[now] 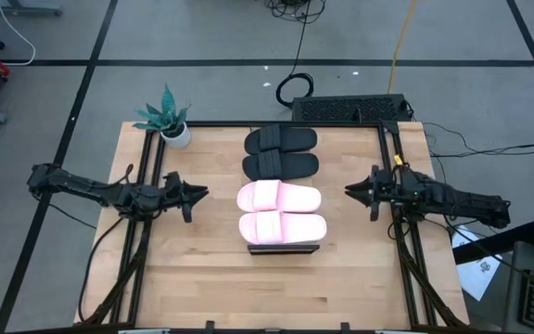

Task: Pick and place slides into the shelf
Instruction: Return to Home Position

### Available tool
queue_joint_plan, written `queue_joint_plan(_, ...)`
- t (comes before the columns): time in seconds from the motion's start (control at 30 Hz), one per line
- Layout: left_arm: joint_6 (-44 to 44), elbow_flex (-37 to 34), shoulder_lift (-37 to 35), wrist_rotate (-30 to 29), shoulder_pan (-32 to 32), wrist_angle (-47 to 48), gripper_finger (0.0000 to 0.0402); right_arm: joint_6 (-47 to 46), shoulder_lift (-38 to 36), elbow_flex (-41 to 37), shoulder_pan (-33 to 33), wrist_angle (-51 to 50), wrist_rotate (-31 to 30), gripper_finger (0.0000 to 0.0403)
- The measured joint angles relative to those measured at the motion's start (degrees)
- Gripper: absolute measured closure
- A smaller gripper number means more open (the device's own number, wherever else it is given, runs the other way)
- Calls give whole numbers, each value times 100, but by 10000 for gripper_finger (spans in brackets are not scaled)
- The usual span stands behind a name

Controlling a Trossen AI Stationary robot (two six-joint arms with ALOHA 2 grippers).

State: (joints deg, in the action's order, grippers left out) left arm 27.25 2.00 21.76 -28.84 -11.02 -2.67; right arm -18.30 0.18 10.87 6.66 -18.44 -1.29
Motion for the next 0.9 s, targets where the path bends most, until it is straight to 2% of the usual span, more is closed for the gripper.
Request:
queue_joint_plan(0.13, -152, 0, 0, -156, 27, -1, 325, -68, 2, -199, 2, 142, -17, 330)
queue_joint_plan(0.6, 49, 0, 0, -124, 80, 166, 325, -81, -1, -264, 9, 477, -54, 330)
queue_joint_plan(0.77, 446, 0, -2, -67, 76, 166, 325, -547, -1, -269, 9, 496, -42, 330)
queue_joint_plan(0.9, 359, 0, -2, -57, 76, 164, 325, -650, -1, -269, 9, 497, -40, 330)
